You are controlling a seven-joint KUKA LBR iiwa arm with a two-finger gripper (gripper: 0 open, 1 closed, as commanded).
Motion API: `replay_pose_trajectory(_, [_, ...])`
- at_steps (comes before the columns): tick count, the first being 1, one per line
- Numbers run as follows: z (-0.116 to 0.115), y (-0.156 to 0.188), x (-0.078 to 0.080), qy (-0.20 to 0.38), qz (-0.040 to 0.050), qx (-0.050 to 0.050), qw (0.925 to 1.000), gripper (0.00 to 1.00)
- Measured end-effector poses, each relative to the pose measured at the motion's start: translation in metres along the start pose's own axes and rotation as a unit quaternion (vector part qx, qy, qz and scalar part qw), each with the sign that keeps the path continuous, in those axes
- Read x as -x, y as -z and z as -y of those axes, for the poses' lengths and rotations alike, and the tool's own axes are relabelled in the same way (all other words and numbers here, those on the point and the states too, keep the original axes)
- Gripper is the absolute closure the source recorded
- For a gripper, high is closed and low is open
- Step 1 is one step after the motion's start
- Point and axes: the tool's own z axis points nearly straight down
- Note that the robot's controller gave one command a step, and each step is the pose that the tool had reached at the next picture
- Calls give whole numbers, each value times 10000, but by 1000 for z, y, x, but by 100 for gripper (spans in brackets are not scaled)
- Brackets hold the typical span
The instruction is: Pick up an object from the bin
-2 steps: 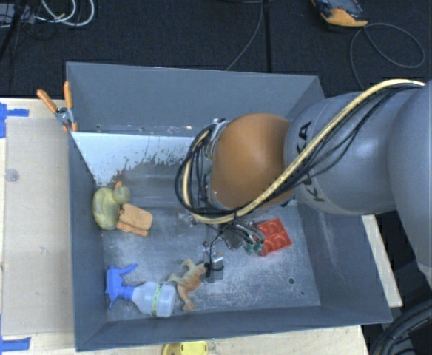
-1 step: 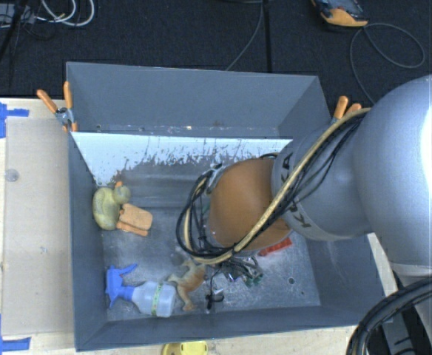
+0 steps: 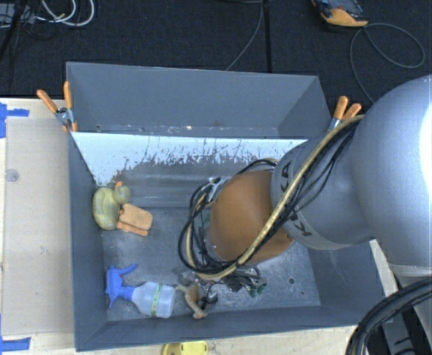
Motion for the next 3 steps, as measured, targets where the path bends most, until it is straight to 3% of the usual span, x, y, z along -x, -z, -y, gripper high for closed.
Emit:
replay_pose_trajectory(2, [0, 6, -1, 82, -34, 11, 10000, 100])
replay_pose_trajectory(3, [-1, 29, -2, 63, -58, 22, 10000, 100])
